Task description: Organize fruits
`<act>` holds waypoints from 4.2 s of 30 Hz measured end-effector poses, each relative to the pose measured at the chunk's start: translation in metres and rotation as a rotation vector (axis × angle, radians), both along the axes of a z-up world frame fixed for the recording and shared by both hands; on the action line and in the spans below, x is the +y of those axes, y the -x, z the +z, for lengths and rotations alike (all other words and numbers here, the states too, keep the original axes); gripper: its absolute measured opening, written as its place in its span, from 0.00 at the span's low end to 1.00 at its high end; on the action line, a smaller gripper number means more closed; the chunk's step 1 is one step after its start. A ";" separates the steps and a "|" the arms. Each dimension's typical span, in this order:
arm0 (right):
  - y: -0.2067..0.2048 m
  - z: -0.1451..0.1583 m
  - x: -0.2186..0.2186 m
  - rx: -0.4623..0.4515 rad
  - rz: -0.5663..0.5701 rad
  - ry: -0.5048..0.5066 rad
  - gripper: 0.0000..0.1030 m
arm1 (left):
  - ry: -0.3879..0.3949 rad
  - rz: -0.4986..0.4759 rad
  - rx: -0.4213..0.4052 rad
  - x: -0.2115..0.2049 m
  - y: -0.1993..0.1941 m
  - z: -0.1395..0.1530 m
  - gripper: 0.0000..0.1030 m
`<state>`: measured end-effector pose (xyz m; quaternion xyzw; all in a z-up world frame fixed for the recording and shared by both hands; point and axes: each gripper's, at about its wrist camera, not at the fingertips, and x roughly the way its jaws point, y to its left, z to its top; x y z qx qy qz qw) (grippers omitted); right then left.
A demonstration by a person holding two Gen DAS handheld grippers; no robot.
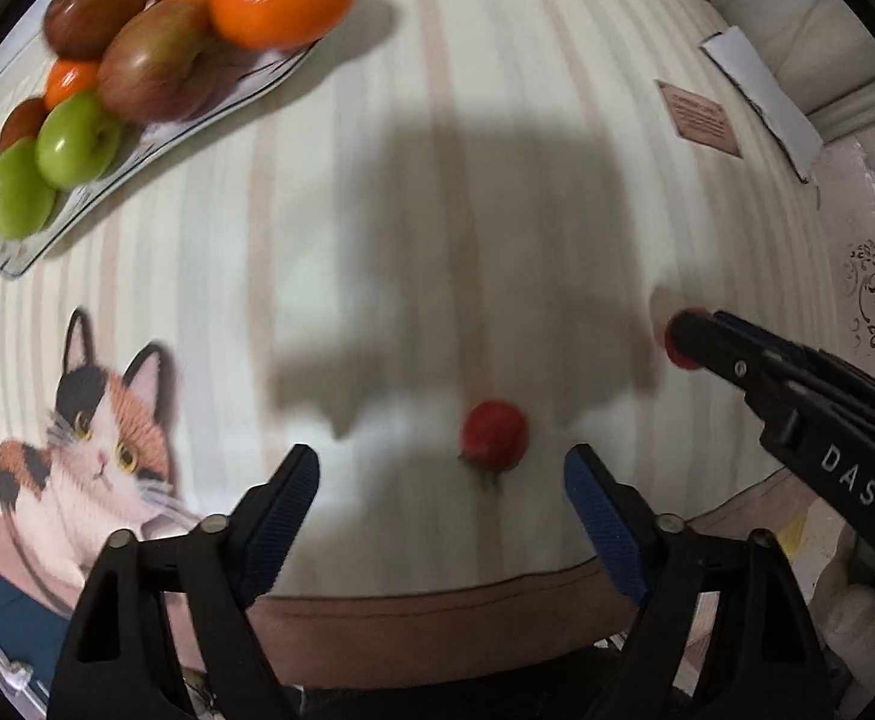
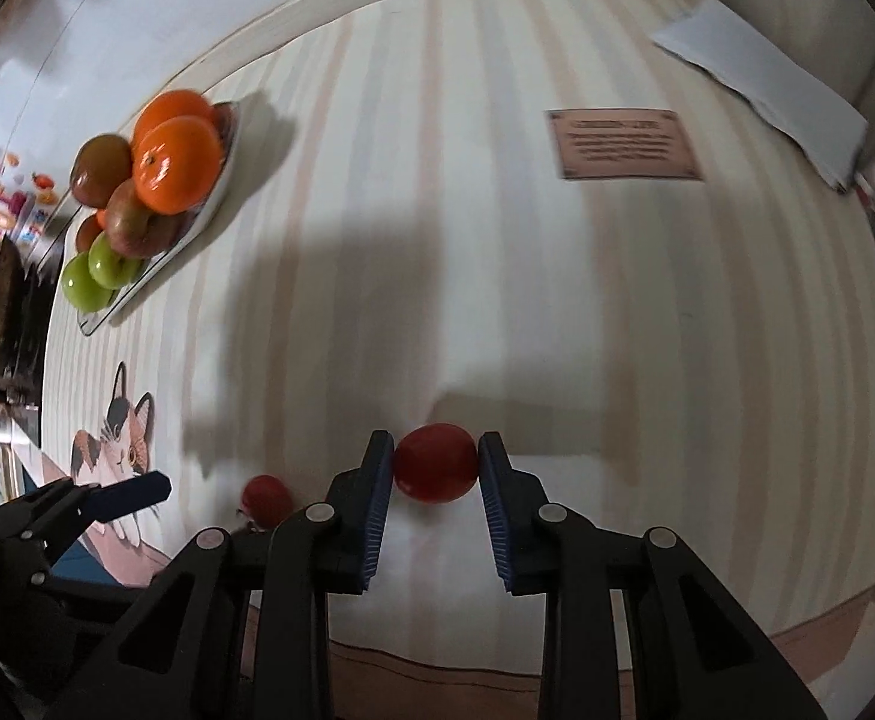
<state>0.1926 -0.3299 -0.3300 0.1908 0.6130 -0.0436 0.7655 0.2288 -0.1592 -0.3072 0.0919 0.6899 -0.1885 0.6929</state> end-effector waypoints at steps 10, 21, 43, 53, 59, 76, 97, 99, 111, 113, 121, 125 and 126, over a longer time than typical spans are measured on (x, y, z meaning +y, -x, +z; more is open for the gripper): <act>0.009 0.000 -0.013 0.018 -0.025 0.008 0.31 | -0.034 -0.112 -0.050 -0.049 0.004 -0.013 0.23; -0.007 0.030 0.002 -0.040 0.020 0.000 0.31 | 0.026 0.027 -0.126 -0.012 -0.005 0.019 0.22; -0.148 0.030 0.193 -0.206 0.343 -0.105 0.30 | 0.139 0.501 -0.177 0.195 -0.113 0.050 0.22; -0.170 0.002 0.213 -0.198 0.342 -0.122 0.31 | 0.175 0.545 -0.113 0.213 -0.141 0.027 0.23; -0.170 -0.002 0.213 -0.176 0.315 -0.158 0.54 | 0.171 0.554 -0.123 0.214 -0.141 0.034 0.30; -0.131 0.065 0.189 -0.230 0.310 0.060 0.93 | -0.010 0.529 -0.276 0.227 -0.090 0.070 0.88; -0.089 0.146 0.167 -0.352 0.342 0.161 0.96 | -0.025 0.588 -0.484 0.217 -0.023 0.156 0.88; -0.077 0.158 0.168 -0.372 0.336 0.169 0.96 | -0.022 0.586 -0.509 0.218 -0.011 0.170 0.88; 0.042 0.249 0.182 -0.502 0.289 0.213 0.97 | 0.030 0.536 -0.636 0.232 0.082 0.236 0.88; 0.062 0.260 0.186 -0.518 0.282 0.222 0.97 | 0.036 0.529 -0.652 0.235 0.098 0.244 0.88; 0.141 0.299 0.193 -0.582 0.251 0.240 0.97 | 0.043 0.481 -0.708 0.232 0.159 0.268 0.88; 0.169 0.312 0.190 -0.600 0.263 0.239 0.97 | 0.058 0.478 -0.725 0.227 0.180 0.279 0.88; 0.174 0.314 0.190 -0.603 0.262 0.236 0.97 | 0.056 0.477 -0.732 0.225 0.185 0.282 0.88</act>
